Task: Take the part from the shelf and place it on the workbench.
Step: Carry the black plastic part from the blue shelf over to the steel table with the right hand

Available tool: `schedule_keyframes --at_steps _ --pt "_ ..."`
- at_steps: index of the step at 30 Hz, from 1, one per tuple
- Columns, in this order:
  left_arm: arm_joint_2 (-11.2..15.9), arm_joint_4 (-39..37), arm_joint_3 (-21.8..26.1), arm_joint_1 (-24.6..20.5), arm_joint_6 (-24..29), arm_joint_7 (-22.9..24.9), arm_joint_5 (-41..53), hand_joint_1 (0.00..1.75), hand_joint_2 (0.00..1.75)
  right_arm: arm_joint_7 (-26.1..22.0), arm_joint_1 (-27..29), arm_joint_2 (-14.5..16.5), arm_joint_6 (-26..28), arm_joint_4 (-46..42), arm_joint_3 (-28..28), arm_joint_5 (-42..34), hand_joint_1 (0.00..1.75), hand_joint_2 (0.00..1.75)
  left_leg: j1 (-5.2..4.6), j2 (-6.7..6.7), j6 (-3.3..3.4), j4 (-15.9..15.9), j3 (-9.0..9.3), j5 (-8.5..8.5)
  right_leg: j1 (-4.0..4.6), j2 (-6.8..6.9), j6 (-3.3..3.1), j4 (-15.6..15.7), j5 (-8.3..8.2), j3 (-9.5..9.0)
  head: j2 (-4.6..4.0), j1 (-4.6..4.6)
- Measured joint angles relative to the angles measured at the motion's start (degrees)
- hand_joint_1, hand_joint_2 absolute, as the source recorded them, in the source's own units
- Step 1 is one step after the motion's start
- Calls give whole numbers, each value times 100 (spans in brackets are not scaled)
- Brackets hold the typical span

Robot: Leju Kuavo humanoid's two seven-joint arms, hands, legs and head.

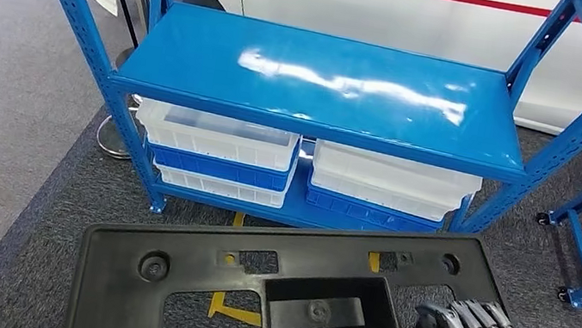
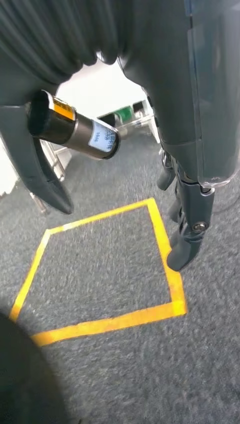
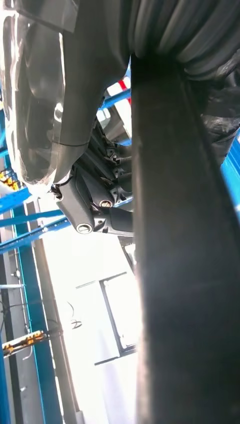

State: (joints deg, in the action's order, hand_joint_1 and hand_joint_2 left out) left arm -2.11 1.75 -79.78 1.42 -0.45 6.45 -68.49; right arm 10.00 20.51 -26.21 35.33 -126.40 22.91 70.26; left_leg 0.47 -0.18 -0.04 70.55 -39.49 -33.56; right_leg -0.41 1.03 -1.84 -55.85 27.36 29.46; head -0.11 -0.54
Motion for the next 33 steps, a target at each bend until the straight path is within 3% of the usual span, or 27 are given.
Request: schedule_keyframes --at_steps 1,3,4,5,7,8,10,11,12,14,15,16,17,18,19,20,22,23,25,26,27,28,30,31,33 --pt "-30 -8 0 -7 21 -59 4 0 175 -152 41 -44 -62 -43 -144 -139 175 175 20 0 -29 274 8 -27 -4 -4 19 -27 -70 110 0 1" --pt "-61 -22 0 -41 32 -145 11 0 175 -488 1 -63 -237 -67 -364 -383 175 175 48 0 -79 333 248 275 -30 -5 76 -124 -194 356 0 -1" --pt "-71 -28 1 -68 32 -172 9 0 175 -627 -51 -64 -323 -67 -436 -481 175 175 62 0 -99 80 508 419 -48 -4 114 -192 -242 471 0 -2" --pt "-87 -32 3 -101 30 -190 4 0 175 -735 -111 -64 -390 -66 -495 -559 175 175 72 -2 -118 -334 847 427 -56 -4 153 -272 -279 574 0 -4" --pt "-128 -37 11 -153 24 -201 -11 0 175 -885 -249 -62 -479 -61 -583 -666 175 175 62 -22 -78 -1051 1338 220 -53 2 235 -403 -350 698 0 5" --pt "-148 -39 14 -165 18 -194 -20 0 175 -943 -313 -60 -510 -56 -618 -705 175 175 43 -30 -37 -1233 1431 130 -51 5 273 -427 -397 729 0 9" --pt "-180 -43 23 -168 7 -138 -32 0 175 -1044 -419 -53 -579 -38 -674 -758 175 175 30 -13 85 -1270 1342 196 -73 -8 351 -419 -478 770 0 16" --pt "-192 -44 31 -174 3 -93 -42 0 175 -1093 -459 -48 -615 -25 -695 -778 175 175 30 6 146 -1273 1273 269 -89 -24 379 -464 -393 813 0 19" --pt "-201 -48 44 -182 2 -44 -59 0 175 -1140 -497 -43 -651 -8 -710 -793 175 175 35 26 202 -1285 1188 353 -99 -41 400 -604 -186 873 0 25" --pt "-209 -55 78 -201 4 22 -98 0 175 -1206 -563 -27 -702 32 -722 -809 175 175 22 49 261 -1286 994 516 -104 -59 421 -1178 435 1009 0 33" --pt "-215 -57 96 -205 6 41 -115 0 175 -1225 -592 -17 -718 54 -724 -811 175 175 8 54 273 -1277 890 597 -102 -63 427 -1529 648 1052 0 36" --pt "-221 -57 110 -207 10 49 -129 0 175 -1236 -615 -6 -731 76 -724 -808 175 175 -6 58 275 -1264 785 673 -98 -66 427 -1802 712 1053 0 37" --pt "-226 -57 126 -210 16 55 -142 0 175 -1243 -636 4 -739 98 -724 -805 175 175 -19 60 273 -1245 678 747 -93 -69 417 -1925 629 980 0 37" --pt "-230 -57 140 -212 22 58 -154 0 175 -1249 -657 13 -747 118 -724 -802 175 175 -30 60 266 -1223 569 816 -86 -72 395 -1857 462 811 0 37" --pt "-232 -57 153 -215 26 60 -161 0 175 -1254 -678 19 -753 134 -724 -797 175 175 -39 58 256 -1204 477 878 -77 -78 361 -1587 307 543 0 37" --pt "-237 -57 166 -220 32 55 -165 0 175 -1258 -705 23 -763 145 -725 -793 175 175 -52 54 238 -1188 403 940 -57 -87 314 -1154 271 201 0 35" --pt "-244 -57 190 -227 48 21 -167 0 175 -1259 -762 28 -802 158 -726 -774 175 175 -63 47 188 -1183 332 1054 -11 -99 238 -357 398 -324 0 35" --pt "-247 -57 201 -230 61 -4 -168 0 175 -1259 -794 29 -835 165 -726 -765 175 175 -58 46 153 -1197 319 1114 17 -100 207 -151 468 -424 0 36" --pt "-246 -58 219 -227 96 -43 -169 0 175 -1244 -859 35 -950 198 -724 -742 175 175 -41 40 79 -1221 288 1197 29 -80 146 -81 373 -358 0 44" --pt "-245 -58 226 -226 111 -56 -169 0 175 -1223 -905 38 -1044 221 -722 -719 175 175 -35 33 47 -1176 248 1122 19 -66 100 -66 299 -295 0 43" --pt "-244 -59 233 -224 125 -66 -167 0 175 -1179 -968 40 -1179 259 -716 -667 175 175 -33 27 20 -1042 188 927 3 -52 54 -47 212 -217 0 40" --pt "-240 -60 238 -227 132 -74 -157 0 175 -1117 -1061 43 -1341 322 -703 -587 175 175 -26 22 -2 -797 117 630 -13 -40 17 -42 126 -125 0 34" --pt "-221 -59 242 -237 138 -79 -117 0 175 -975 -1314 48 -1667 557 -644 -379 175 175 -21 21 -43 -98 -22 82 -10 -43 -12 -66 -37 92 0 28" --pt "-209 -58 241 -246 136 -79 -92 0 175 -921 -1442 52 -1780 703 -605 -293 175 175 -20 21 -61 210 -45 5 -8 -39 -5 -91 -116 206 0 28" --pt "-187 -57 240 -266 130 -78 -61 0 175 -845 -1635 56 -1914 958 -547 -176 175 175 -12 22 -79 382 113 267 -10 -13 22 -171 -254 453 0 28"
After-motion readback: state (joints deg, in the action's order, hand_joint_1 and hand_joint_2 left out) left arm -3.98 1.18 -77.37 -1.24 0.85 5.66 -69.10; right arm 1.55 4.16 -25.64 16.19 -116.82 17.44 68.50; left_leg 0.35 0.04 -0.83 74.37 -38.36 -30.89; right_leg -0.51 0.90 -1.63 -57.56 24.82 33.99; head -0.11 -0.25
